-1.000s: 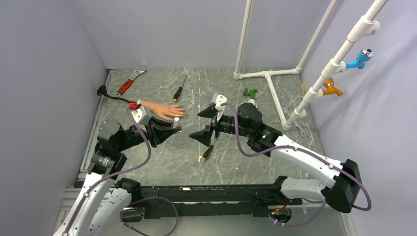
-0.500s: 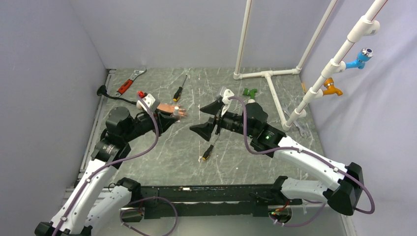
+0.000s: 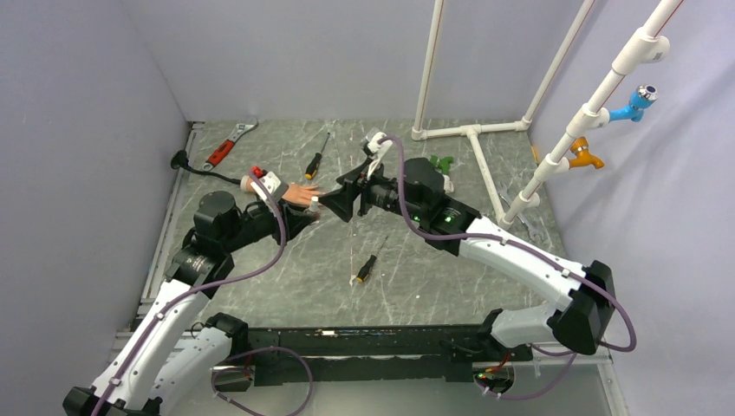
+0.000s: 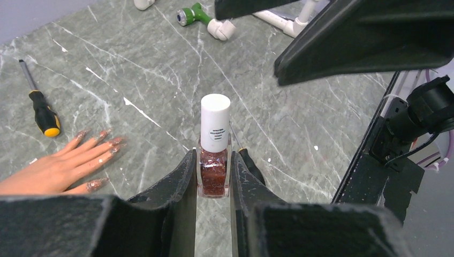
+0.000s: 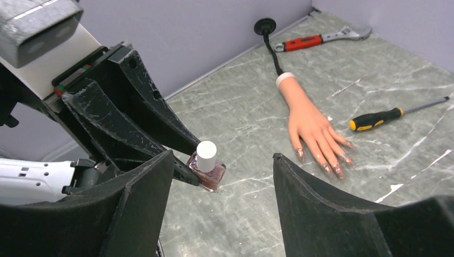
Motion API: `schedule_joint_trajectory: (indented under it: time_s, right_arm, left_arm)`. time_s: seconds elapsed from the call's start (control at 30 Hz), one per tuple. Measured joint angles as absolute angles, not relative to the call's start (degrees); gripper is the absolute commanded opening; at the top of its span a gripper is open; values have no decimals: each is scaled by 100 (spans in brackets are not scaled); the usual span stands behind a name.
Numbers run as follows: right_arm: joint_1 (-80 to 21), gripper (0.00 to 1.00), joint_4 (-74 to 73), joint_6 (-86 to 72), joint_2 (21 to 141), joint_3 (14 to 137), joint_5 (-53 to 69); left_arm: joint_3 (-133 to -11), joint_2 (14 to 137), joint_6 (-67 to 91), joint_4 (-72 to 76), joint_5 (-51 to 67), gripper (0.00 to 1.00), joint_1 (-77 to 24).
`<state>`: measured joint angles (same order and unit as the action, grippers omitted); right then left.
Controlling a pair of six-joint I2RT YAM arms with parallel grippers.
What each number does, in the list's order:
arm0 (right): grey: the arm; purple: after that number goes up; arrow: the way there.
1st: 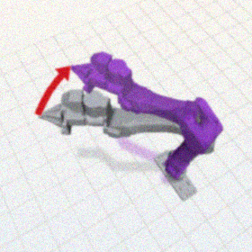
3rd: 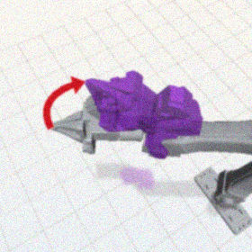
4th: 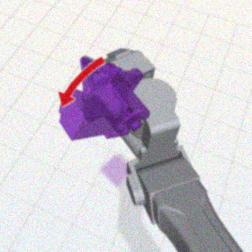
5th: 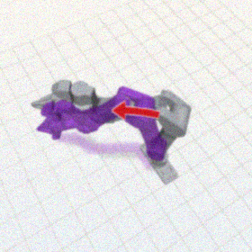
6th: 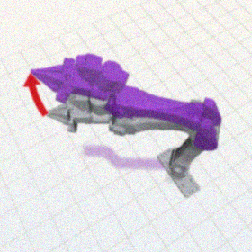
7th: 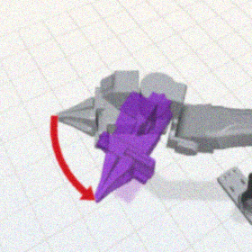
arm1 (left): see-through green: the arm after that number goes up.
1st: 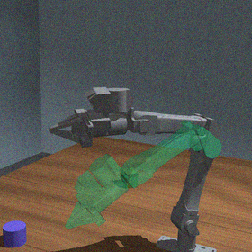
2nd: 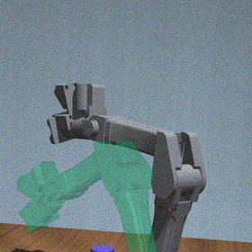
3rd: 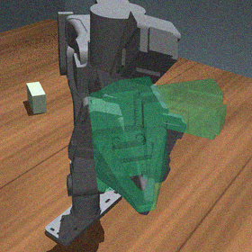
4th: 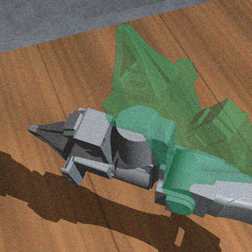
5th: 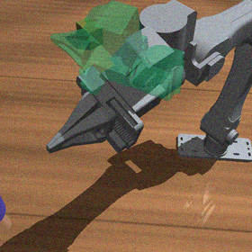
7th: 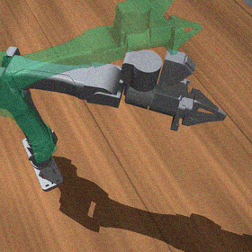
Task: Paint the nails
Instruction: Unscrew the nail polish bottle.
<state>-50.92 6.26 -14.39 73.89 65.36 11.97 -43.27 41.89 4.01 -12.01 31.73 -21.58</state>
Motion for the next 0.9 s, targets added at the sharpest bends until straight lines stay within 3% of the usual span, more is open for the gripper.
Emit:
schedule_joint_trajectory:
  time_s: [0.43,0.9]
  right_arm:
    - [-5238,61,506,-1712,7885,6685,1404]
    - [-5315,31,696,-1865,8121,6713,1557]
  left_arm:
    - [-4327,4036,434,-1269,3188,0,-2158]
    - [-4285,4036,563,-1256,3212,0,-2158]
